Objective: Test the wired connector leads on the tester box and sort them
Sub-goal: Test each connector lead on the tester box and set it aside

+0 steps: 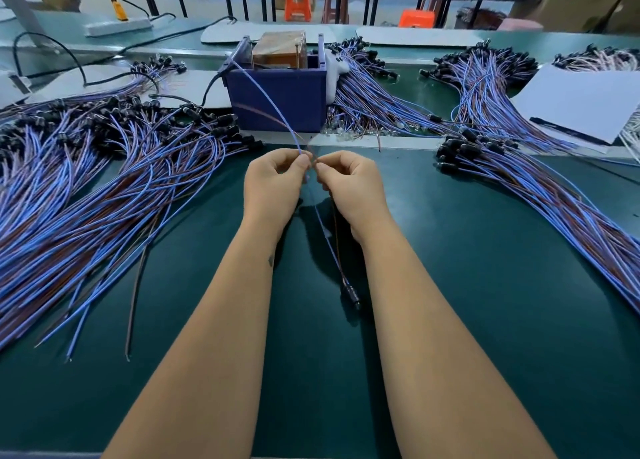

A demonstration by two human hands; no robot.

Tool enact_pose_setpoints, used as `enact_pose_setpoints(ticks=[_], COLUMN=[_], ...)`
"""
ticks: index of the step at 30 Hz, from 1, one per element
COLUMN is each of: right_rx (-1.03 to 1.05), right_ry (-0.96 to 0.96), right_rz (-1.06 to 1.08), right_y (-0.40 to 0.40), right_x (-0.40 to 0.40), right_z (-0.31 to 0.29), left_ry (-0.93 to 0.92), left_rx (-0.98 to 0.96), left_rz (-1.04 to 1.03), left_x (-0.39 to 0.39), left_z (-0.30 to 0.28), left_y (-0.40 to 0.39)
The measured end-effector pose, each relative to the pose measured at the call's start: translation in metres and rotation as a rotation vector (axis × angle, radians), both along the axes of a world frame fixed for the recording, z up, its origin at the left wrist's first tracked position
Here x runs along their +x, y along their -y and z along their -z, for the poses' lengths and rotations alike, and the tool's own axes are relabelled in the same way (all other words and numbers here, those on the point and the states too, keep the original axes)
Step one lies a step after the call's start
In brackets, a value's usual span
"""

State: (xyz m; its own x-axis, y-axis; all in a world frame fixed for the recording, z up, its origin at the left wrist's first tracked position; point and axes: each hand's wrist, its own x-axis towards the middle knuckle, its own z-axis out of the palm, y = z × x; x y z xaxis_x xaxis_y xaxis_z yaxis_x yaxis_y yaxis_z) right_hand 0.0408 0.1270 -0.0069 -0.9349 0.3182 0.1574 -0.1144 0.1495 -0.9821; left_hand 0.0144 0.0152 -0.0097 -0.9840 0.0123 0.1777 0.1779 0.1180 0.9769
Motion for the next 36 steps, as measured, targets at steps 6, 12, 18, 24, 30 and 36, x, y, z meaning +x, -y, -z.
enact_pose_setpoints(ticks=[6,12,18,24,30,36], right_rx=[-0.101,-0.148,-0.179,-0.192,-0.196,-0.201], right_ry=[-0.016,-0.020,-0.024,-0.018,-0.017,-0.014], right_rz=[0.154,0.190,0.196,0.196,0.191,0.197], right_y=[-0.004,-0.006,-0.006,-0.006,-0.007,-0.007], right_x=[0.000,-0.001,0.000,-0.001,-0.001,-0.002], right_z=[-0.003,-0.004,-0.003,-0.003,-0.003,-0.002], left_ry=[-0.002,0.019,0.041,0.052,0.071,0.109], left_rx=[-0.036,-0.043,-0.092,-0.094,-0.070,0.010], left_rz=[-0.132,-0.212,-0.212,-0.205,-0.220,-0.262], left_x=[-0.004,-0.008,-0.010,-0.010,-0.012,-0.015], left_z=[0.000,0.001,0.004,0.002,0.002,0.001], left_y=[0.009,0.015,0.016,0.016,0.017,0.018])
